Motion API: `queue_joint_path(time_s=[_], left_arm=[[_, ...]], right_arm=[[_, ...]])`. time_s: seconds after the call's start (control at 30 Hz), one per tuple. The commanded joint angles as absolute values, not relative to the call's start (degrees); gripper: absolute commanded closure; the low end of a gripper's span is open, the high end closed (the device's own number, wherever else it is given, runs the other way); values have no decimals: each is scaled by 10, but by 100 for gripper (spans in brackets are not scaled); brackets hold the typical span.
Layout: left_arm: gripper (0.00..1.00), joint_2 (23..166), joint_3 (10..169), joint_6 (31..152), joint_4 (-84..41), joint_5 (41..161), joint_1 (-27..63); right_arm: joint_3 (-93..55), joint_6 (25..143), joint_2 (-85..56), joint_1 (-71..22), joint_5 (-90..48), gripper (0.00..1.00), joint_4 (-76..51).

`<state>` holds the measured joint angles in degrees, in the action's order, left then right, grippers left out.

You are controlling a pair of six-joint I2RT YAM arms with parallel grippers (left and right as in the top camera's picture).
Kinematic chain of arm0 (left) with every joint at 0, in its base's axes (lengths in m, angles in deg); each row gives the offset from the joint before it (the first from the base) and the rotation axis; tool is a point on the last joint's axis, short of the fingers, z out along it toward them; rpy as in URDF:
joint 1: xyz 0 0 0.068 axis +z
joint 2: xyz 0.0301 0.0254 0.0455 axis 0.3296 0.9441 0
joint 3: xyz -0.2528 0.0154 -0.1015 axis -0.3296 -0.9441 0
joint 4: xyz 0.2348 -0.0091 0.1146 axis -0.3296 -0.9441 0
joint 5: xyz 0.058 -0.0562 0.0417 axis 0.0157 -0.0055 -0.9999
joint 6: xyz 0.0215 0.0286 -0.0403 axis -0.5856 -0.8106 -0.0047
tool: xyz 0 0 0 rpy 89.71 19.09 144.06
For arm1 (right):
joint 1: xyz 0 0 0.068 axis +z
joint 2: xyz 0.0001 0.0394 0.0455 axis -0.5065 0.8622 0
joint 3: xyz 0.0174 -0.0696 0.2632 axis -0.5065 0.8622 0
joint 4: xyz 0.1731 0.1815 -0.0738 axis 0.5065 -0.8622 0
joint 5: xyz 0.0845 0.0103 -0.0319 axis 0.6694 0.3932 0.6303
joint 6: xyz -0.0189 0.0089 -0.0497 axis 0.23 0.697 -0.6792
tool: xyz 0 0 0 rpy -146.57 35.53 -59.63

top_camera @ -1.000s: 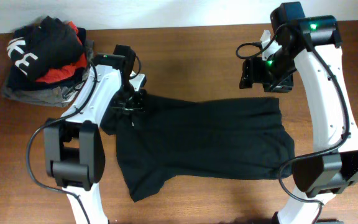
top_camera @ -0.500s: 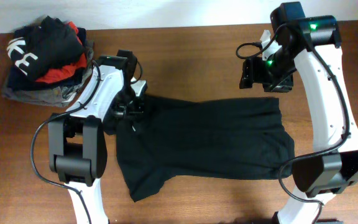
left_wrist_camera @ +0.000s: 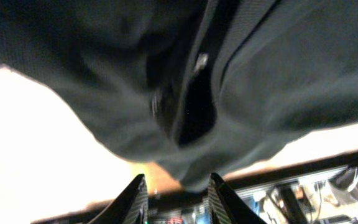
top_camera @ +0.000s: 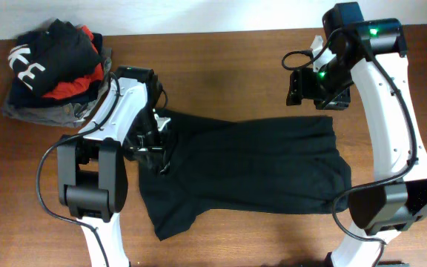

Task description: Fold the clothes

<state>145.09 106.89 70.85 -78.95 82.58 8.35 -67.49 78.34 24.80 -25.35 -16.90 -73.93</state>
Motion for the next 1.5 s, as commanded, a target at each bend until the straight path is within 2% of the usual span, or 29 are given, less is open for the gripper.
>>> queue_joint_path(time_s=[0.0, 0.07, 0.2, 0.3, 0.53, 0.67, 0.77, 1.33, 1.47], left_arm=[[68, 1447, 1068, 697, -801, 804, 84], [74, 1447, 1068, 706, -788, 799, 84], [75, 1447, 1068, 729, -723, 814, 84], [71, 1447, 1068, 722, -673, 851, 81], [63, 1447, 1068, 692, -575, 850, 63], [35, 1447, 1068, 649, -543, 877, 59], [27, 1447, 1068, 646, -534, 878, 57], [27, 1448, 1068, 641, -500, 900, 17], [33, 1452, 1068, 644, -495, 901, 18]], right_arm=[[-672, 780, 235, -252, -155, 25, -739], [-672, 780, 235, -252, -154, 25, -739], [-672, 780, 235, -252, -154, 25, -739], [-672, 779, 235, -252, -155, 25, -739], [-672, 777, 235, -252, -157, 25, -738], [-672, 777, 235, -252, -157, 25, -734], [-672, 777, 235, -252, -159, 25, -734], [-672, 777, 235, -252, -159, 25, -730], [-672, 769, 235, -252, -161, 25, -735]])
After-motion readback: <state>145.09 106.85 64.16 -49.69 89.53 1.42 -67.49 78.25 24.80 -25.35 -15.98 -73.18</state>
